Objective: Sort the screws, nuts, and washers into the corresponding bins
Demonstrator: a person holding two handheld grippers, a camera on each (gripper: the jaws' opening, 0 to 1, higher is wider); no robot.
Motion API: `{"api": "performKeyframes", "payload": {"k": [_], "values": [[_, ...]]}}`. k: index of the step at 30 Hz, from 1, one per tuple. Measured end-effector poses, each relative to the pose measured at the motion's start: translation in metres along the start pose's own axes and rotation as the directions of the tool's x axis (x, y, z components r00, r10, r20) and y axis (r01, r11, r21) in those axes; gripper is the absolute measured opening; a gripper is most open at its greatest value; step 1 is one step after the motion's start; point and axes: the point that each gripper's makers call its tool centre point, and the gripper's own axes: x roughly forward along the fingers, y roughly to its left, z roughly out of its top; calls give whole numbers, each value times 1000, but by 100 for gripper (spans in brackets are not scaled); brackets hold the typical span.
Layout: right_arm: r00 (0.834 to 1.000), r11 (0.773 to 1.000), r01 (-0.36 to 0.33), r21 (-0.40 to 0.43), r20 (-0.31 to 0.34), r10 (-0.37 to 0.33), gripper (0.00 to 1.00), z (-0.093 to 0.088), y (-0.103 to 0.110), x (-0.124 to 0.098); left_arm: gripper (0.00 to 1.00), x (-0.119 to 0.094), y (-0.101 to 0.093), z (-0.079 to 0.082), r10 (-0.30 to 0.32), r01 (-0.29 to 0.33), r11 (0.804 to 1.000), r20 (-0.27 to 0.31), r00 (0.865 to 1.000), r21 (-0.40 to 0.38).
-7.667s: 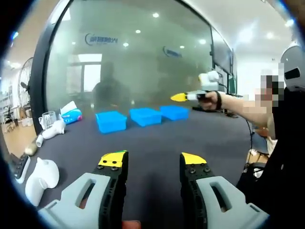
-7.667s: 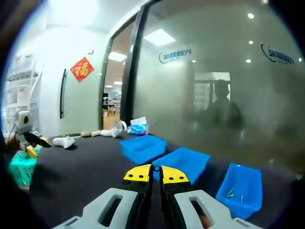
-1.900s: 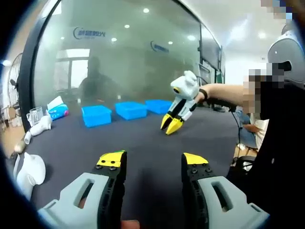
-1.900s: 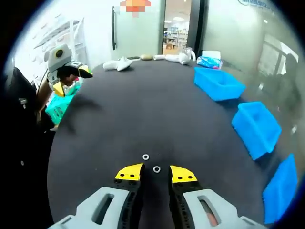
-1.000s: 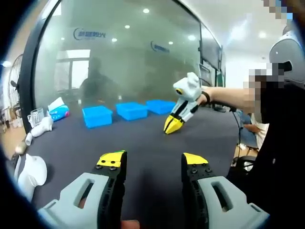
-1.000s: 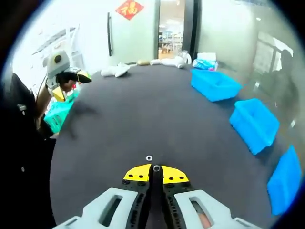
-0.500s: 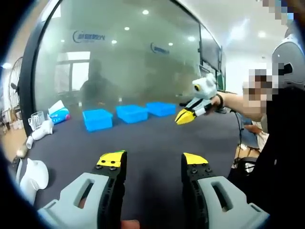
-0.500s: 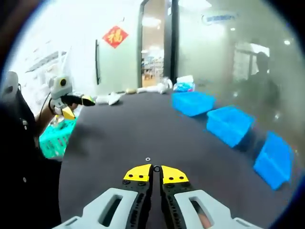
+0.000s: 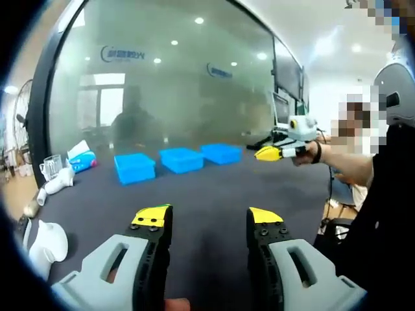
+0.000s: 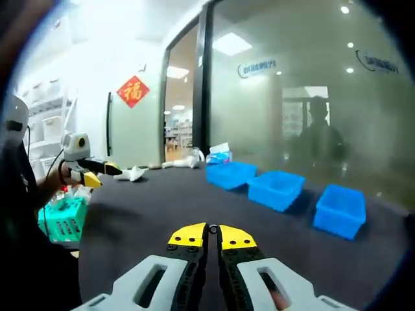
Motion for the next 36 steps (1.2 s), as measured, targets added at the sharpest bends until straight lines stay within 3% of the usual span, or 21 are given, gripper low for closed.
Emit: {"api": "performKeyframes", "payload": {"k": [5,10,13,15,19,28,32,36], "values": [[999,1000,16,4,33,-16,4,8,-2,3,45,1,1,0,3,-3,1000,-1,1000,0],[996,997,75,-16,52,-74,4,25,-23,17,45,0,1,1,5,-5,1000,2,1000,1],[993,995,97,-20,63,-96,4,38,-36,32,45,0,1,1,8,-8,1000,4,1000,0],[992,991,113,-65,70,-109,4,46,-45,43,45,0,2,2,9,-9,1000,6,1000,-3],[991,992,116,-45,77,-112,4,58,-67,70,45,-1,5,4,15,-15,1000,15,1000,-5],[988,987,157,-29,17,-156,4,71,-118,138,45,-1,8,3,20,-20,1000,18,1000,-9],[984,982,174,-72,-37,-177,4,67,-135,169,45,-1,11,3,27,-27,1000,21,999,-14],[980,981,189,-50,-58,-192,4,62,-148,189,45,0,12,4,29,-29,999,24,999,-15]]}}
